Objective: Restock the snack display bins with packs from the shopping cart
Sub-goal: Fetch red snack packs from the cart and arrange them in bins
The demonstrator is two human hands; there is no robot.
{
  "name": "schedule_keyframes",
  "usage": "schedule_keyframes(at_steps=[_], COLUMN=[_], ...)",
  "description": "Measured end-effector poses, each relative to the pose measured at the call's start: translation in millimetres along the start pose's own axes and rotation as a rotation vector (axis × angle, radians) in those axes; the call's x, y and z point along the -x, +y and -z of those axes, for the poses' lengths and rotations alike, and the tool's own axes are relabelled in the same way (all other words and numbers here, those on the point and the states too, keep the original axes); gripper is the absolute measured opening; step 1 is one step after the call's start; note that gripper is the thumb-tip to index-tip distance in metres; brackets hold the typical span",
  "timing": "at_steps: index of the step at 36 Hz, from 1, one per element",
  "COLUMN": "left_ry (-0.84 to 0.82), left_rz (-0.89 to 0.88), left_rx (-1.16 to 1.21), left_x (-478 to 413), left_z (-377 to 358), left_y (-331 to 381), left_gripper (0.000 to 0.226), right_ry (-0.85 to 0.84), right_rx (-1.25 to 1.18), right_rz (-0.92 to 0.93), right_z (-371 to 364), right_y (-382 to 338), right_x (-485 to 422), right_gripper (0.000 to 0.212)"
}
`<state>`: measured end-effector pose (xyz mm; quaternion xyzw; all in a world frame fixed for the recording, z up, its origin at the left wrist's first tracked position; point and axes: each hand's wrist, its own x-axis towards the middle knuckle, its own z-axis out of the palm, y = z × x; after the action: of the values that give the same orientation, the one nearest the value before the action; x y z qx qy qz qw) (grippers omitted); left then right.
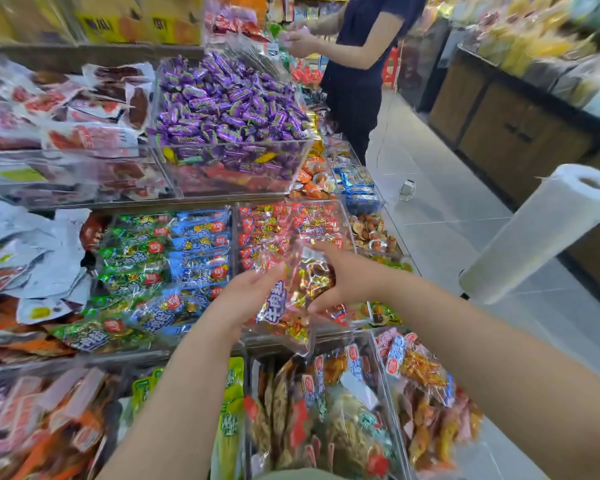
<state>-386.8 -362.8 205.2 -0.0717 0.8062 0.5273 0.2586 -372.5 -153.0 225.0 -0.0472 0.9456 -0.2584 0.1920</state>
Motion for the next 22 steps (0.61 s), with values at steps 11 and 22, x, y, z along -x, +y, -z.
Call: schedule_keyframes(at_steps=[11, 22], left_ry=[0.001, -0.091], left_rz=[0.090, 0.182], left_rx=[0.129, 0.472], left_x=[-8, -7], left_z=[2, 6], left_y=[-6, -3], left_gripper=[0.109, 0.057], right_ry=[0.634, 0.682], right_rx=[-0.402, 0.408], right_rz=[-0.161, 0.730], right_z=[-30, -54], right_y=[5, -2], right_x=[0, 25], right_gripper=[0.076, 0.026])
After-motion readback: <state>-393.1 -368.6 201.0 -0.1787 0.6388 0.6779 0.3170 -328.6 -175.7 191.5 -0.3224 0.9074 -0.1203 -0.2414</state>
